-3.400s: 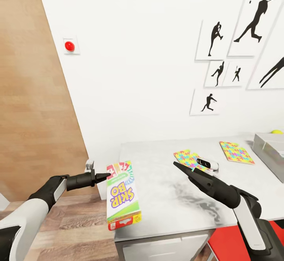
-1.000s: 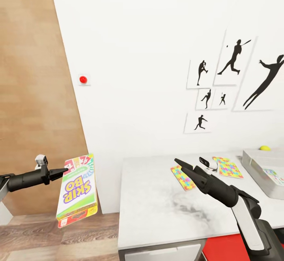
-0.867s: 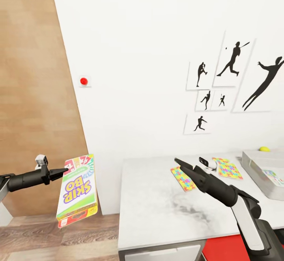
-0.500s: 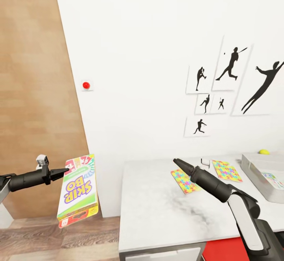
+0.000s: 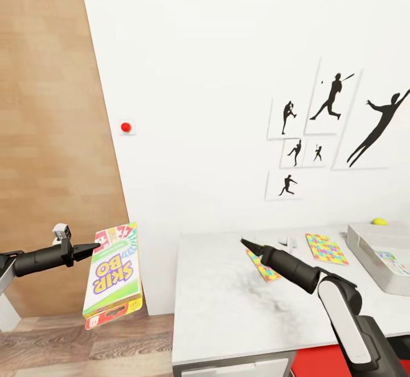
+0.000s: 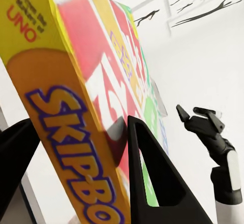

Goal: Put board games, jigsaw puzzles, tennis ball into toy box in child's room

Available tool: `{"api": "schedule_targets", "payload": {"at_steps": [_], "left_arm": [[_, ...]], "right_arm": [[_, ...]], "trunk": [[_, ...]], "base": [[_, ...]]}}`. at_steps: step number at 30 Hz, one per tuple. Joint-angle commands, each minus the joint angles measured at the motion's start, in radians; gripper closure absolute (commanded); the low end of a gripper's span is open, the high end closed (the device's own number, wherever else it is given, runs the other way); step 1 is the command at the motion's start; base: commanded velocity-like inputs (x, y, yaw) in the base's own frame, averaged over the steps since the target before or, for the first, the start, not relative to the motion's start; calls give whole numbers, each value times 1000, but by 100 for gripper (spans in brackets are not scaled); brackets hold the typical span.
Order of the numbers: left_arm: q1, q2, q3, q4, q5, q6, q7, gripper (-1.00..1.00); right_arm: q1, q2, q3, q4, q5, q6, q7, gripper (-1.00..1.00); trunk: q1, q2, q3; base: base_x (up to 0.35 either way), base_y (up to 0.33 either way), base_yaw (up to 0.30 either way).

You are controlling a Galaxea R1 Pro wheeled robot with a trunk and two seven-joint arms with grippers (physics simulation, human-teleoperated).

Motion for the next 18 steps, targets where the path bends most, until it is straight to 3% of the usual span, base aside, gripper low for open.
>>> {"api": "schedule_targets", "payload": {"at_steps": [1,3,6,10,14,18], "left_arm": [[-1,0,0,0,-1,10,-4,100],[-1,0,0,0,-1,10,-4,100],[-1,-1,0,0,-1,10,-4,100],[-1,-2,0,0,-1,9,-4,100],[-1,-2,-1,0,-2,9,-4,100],[-1,-2,-1,0,-3,9,-4,100]], "right_arm": [[-1,0,-3,-1,-1,21,-32,-100],[-4,1,-2,-1,-1,36,-94,-100],[-9,6,4,0,-2,50,-267,-100],[-13,59,11,0,-8,60,-556,-100],[-14,92,31,0,-11,62,-630,-100],[-14,100,42,0,-11,57,-646,-100]], "trunk": [[-4,6,1],[-11,20,8],[-23,41,17],[-38,69,30],[-53,97,42],[-69,125,55]], "base": [[0,0,0],[0,0,0],[0,0,0],[0,0,0],[0,0,0],[0,0,0]]}}
